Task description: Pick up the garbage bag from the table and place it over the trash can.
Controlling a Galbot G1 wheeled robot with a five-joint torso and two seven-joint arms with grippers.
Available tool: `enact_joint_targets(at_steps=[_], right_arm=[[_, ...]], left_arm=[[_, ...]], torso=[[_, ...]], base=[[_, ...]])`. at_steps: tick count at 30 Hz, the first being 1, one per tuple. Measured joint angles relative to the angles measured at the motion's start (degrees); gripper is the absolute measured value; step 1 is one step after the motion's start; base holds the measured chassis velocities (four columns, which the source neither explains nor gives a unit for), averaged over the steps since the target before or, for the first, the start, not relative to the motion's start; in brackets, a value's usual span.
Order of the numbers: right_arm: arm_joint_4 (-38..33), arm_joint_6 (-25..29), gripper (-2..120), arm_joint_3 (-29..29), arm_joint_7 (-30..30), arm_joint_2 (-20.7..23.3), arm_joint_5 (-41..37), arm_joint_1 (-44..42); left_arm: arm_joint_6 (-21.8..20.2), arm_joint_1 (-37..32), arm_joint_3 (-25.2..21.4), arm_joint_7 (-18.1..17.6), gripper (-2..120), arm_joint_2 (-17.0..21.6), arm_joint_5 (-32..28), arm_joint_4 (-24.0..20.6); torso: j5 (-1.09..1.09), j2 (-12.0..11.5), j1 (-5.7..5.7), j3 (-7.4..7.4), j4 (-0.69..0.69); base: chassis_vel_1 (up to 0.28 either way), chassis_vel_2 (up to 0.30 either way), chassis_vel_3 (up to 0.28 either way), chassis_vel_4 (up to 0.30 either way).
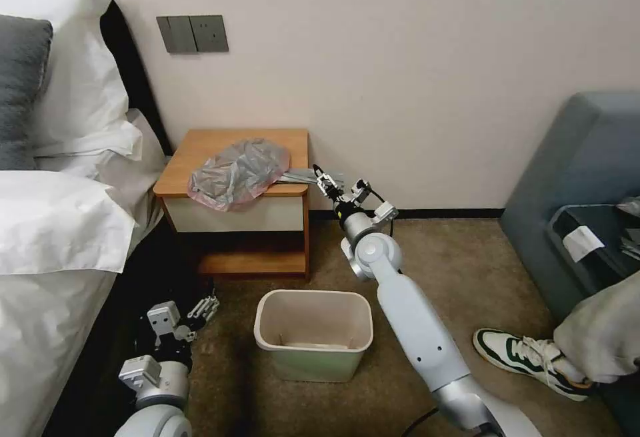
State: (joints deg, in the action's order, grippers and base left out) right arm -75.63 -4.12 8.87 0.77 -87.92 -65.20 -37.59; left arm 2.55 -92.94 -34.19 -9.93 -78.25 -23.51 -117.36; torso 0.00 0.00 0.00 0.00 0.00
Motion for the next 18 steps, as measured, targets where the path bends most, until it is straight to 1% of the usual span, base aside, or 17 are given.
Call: enact_joint_targets(at_steps=[1,2,3,4,5,7,8,10,11,12,18], right_arm=[[0.00,0.00,42,0.00,0.00,0.00,0.00,0.00],[0.00,0.09,36,0.08,0.14,0.00,0.14,0.00],[-0.01,0.09,32,0.34,0.25,-0.05,0.23,-0.01],[-0.01,0.09,32,0.34,0.25,-0.05,0.23,-0.01],[-0.07,0.09,25,0.64,0.26,-0.16,0.27,-0.01],[-0.15,0.08,17,0.73,0.36,-0.16,0.57,0.00],[-0.15,0.08,17,0.73,0.36,-0.16,0.57,0.00],[-0.26,0.08,5,0.77,0.38,-0.14,0.75,0.01],[-0.26,0.08,5,0.77,0.38,-0.14,0.75,0.01],[-0.53,0.08,0,0.77,0.38,-0.01,0.77,0.01],[-1.82,0.09,0,0.59,0.25,0.49,0.79,-0.32]], left_arm=[[0.00,0.00,0.00,0.00,94,0.00,0.00,0.00],[0.00,0.08,-0.16,-0.04,94,0.17,-0.11,0.00],[0.00,0.15,-0.27,-0.07,94,0.26,-0.19,0.00],[0.00,0.15,-0.27,-0.07,94,0.26,-0.19,0.00],[0.00,0.26,-0.33,-0.08,94,0.29,-0.29,0.03],[-0.02,0.45,-0.30,-0.17,94,0.18,-0.41,0.17],[-0.02,0.45,-0.30,-0.17,94,0.18,-0.41,0.17],[-0.05,0.53,0.01,-0.39,94,-0.15,-0.40,0.25],[-0.05,0.53,0.01,-0.39,94,-0.15,-0.40,0.25],[-0.07,0.52,0.07,-0.43,94,-0.32,-0.40,0.12],[-0.07,0.62,-0.26,-0.66,94,-0.14,-0.53,-0.18]], torso=[[0.00,0.00,0.00,0.00,0.00],[0.00,0.00,0.00,0.00,0.00],[0.00,0.00,0.00,0.00,0.00],[0.00,0.00,0.00,0.00,0.00],[0.00,0.00,0.00,0.00,0.00],[0.00,0.00,0.00,0.00,0.00],[0.00,0.00,0.00,0.00,0.00],[0.00,0.00,0.00,0.00,0.00],[0.00,0.00,0.00,0.00,0.00],[0.00,0.00,0.00,0.00,0.00],[0.00,0.00,0.00,0.00,0.00]], base=[[0.000,0.000,0.000,0.000],[0.000,0.000,0.000,0.000],[0.000,0.000,0.000,0.000],[0.000,0.000,0.000,0.000],[0.000,0.000,0.000,0.000],[0.000,0.000,0.000,0.000],[0.000,0.000,0.000,0.000],[0.000,0.000,0.000,0.000],[0.000,0.000,0.000,0.000],[0.000,0.000,0.000,0.000],[0.000,0.000,0.000,0.000]])
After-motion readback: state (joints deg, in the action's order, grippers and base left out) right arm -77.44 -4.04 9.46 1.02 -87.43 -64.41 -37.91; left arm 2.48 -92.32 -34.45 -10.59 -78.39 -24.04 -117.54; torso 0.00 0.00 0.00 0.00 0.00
